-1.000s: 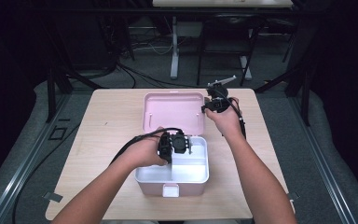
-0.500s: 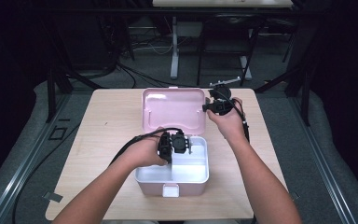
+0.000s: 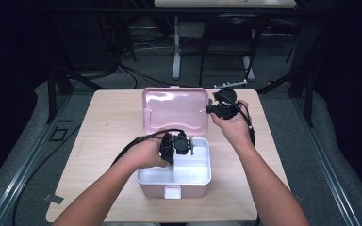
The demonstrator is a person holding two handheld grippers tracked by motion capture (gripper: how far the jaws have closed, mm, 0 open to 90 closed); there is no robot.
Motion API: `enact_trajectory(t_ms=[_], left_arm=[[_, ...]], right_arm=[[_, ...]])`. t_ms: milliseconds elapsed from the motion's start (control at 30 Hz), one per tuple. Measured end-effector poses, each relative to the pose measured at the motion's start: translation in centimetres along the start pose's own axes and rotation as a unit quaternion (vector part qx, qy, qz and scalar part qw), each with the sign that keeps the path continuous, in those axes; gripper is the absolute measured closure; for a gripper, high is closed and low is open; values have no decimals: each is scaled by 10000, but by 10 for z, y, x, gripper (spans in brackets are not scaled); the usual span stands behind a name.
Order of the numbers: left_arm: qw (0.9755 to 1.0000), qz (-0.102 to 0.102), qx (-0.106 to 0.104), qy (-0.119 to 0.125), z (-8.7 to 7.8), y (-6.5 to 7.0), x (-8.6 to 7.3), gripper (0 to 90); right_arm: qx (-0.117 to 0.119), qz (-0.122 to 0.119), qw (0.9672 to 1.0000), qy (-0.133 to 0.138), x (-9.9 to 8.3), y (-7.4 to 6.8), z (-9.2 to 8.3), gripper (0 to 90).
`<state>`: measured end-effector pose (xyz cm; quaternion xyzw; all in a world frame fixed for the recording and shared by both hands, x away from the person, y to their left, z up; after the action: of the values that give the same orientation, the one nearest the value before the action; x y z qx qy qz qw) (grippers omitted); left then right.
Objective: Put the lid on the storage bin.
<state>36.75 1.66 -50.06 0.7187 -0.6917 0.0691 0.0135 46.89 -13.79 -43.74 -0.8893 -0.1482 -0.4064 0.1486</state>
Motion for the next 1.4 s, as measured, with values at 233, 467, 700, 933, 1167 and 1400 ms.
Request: enact_trajectory(t_ms=[233, 467, 700, 933, 1167, 1400], left_arm=[[10000, 20, 67, -8, 0, 0, 0, 863], [9998, -124, 126, 9, -1, 0, -1, 847], [9985, -478, 248, 108, -2, -1, -4, 753], [9959, -763, 263, 403, -10, -1, -10, 663], [9887, -1123, 282, 953, -28, -2, -22, 618], [9786, -1498, 515, 1310, -38, -11, -39, 618]], right_arm=[[106, 7, 9999, 100, -2, -1, -5, 869], [22, -47, 9998, 183, -2, -4, -8, 870], [104, -48, 9997, 208, -3, -4, -12, 871], [60, -52, 9996, 264, -3, -5, -13, 872], [47, -88, 9996, 264, -4, -6, -16, 873], [106, -106, 9995, 292, -5, -8, -19, 874]])
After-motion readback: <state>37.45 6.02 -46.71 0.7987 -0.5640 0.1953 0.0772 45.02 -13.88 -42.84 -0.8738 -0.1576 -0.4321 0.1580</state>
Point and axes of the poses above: each handheld gripper's, and its own axes: z roughly forward along the jaws, x roughly out of its top, y roughly to its right, the point moved 6 cm from there along z, roughly forward along the jaws, and after that the axes turned 4 degrees about y, right-handed, at the moved point
